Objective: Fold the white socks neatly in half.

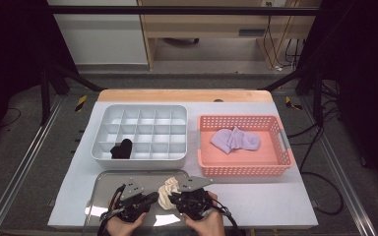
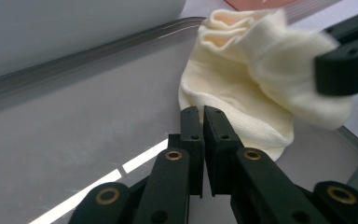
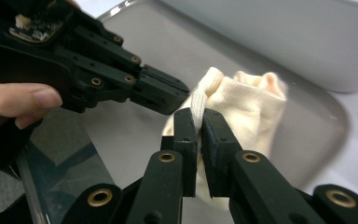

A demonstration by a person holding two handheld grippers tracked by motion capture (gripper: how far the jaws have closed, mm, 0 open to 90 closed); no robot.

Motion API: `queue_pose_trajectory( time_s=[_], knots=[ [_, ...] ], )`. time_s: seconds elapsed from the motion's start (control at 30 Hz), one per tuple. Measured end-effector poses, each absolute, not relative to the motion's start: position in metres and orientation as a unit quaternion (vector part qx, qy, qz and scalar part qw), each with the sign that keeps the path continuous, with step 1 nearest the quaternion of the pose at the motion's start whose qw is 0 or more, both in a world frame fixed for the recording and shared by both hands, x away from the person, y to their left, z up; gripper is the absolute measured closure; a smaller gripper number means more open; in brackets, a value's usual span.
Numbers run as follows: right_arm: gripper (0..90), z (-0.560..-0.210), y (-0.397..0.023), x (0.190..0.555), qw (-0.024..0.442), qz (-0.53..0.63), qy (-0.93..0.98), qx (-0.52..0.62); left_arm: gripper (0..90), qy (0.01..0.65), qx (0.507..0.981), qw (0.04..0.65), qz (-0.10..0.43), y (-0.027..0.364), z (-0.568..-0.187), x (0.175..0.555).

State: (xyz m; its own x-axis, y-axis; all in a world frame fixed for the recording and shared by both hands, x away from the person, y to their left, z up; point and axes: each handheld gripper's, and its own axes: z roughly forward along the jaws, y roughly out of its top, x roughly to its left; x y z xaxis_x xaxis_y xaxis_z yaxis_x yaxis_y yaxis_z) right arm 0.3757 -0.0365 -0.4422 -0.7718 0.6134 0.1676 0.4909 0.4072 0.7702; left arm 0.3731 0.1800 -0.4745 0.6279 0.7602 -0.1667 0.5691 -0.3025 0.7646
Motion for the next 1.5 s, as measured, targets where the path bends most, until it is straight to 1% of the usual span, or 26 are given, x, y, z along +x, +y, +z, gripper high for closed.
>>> queue_pose_trajectory(
  time_s=[0.27, 0.4, 0.5, 0.57, 0.6, 0.67, 0.73, 0.83, 0.87, 0.97, 1.13, 1.17, 1.23, 1.27, 1.3, 1.33, 1.37, 1.4, 1.43, 1.5],
  knots=[
    [84.8, -0.455, -0.02, 0.378, 0.06, 0.42, 0.847, 0.32, 85.6, 0.42, 0.797, 0.42, 0.11, 0.183, -0.475, 0.375],
    [83.9, -0.466, -0.017, 0.379, 0.061, 0.414, 0.851, 0.318, 84.9, 0.431, 0.782, 0.437, 0.107, 0.191, -0.47, 0.377],
    [83.7, -0.474, -0.013, 0.378, 0.066, 0.419, 0.85, 0.314, 83.6, 0.433, 0.766, 0.462, 0.11, 0.2, -0.46, 0.377],
    [83.2, -0.473, -0.013, 0.377, 0.066, 0.417, 0.85, 0.314, 80.1, 0.431, 0.763, 0.469, 0.109, 0.201, -0.458, 0.377],
    [82.4, -0.472, -0.013, 0.377, 0.064, 0.417, 0.85, 0.316, 80.1, 0.43, 0.759, 0.479, 0.103, 0.2, -0.456, 0.376],
    [80.6, -0.472, -0.014, 0.377, 0.062, 0.42, 0.849, 0.313, 73.2, 0.425, 0.757, 0.485, 0.106, 0.195, -0.454, 0.376],
    [80.0, -0.472, -0.014, 0.377, 0.061, 0.42, 0.849, 0.313, 68.3, 0.424, 0.757, 0.485, 0.108, 0.192, -0.455, 0.377],
    [75.8, -0.47, -0.013, 0.375, 0.061, 0.425, 0.849, 0.309, 63.1, 0.424, 0.761, 0.478, 0.114, 0.183, -0.458, 0.379],
    [75.8, -0.47, -0.013, 0.375, 0.061, 0.425, 0.849, 0.309, 62.1, 0.424, 0.761, 0.478, 0.114, 0.183, -0.458, 0.379],
    [71.3, -0.469, -0.013, 0.373, 0.056, 0.429, 0.849, 0.303, 60.6, 0.433, 0.764, 0.46, 0.131, 0.181, -0.462, 0.381],
    [69.6, -0.462, -0.019, 0.371, 0.047, 0.446, 0.841, 0.301, 60.7, 0.436, 0.771, 0.445, 0.131, 0.18, -0.467, 0.384],
    [69.8, -0.46, -0.022, 0.371, 0.047, 0.453, 0.838, 0.301, 60.7, 0.436, 0.772, 0.443, 0.13, 0.18, -0.468, 0.384],
    [73.2, -0.454, -0.029, 0.371, 0.052, 0.462, 0.831, 0.306, 60.8, 0.434, 0.775, 0.44, 0.132, 0.179, -0.468, 0.384],
    [78.7, -0.451, -0.035, 0.372, 0.064, 0.465, 0.826, 0.313, 60.9, 0.431, 0.777, 0.438, 0.135, 0.179, -0.468, 0.383],
    [81.7, -0.452, -0.037, 0.373, 0.067, 0.461, 0.825, 0.32, 61.0, 0.431, 0.777, 0.438, 0.135, 0.179, -0.468, 0.383],
    [81.7, -0.452, -0.037, 0.373, 0.067, 0.461, 0.825, 0.32, 61.0, 0.431, 0.778, 0.436, 0.137, 0.179, -0.469, 0.383],
    [85.5, -0.458, -0.04, 0.376, 0.067, 0.449, 0.828, 0.329, 61.4, 0.429, 0.781, 0.432, 0.14, 0.179, -0.469, 0.383],
    [85.5, -0.458, -0.04, 0.376, 0.067, 0.449, 0.828, 0.329, 61.4, 0.429, 0.781, 0.432, 0.14, 0.179, -0.469, 0.383],
    [86.2, -0.468, -0.039, 0.378, 0.071, 0.432, 0.836, 0.333, 61.7, 0.429, 0.782, 0.43, 0.139, 0.179, -0.47, 0.382],
    [86.5, -0.473, -0.038, 0.378, 0.071, 0.431, 0.835, 0.334, 62.0, 0.428, 0.785, 0.425, 0.14, 0.178, -0.473, 0.382]
  ],
)
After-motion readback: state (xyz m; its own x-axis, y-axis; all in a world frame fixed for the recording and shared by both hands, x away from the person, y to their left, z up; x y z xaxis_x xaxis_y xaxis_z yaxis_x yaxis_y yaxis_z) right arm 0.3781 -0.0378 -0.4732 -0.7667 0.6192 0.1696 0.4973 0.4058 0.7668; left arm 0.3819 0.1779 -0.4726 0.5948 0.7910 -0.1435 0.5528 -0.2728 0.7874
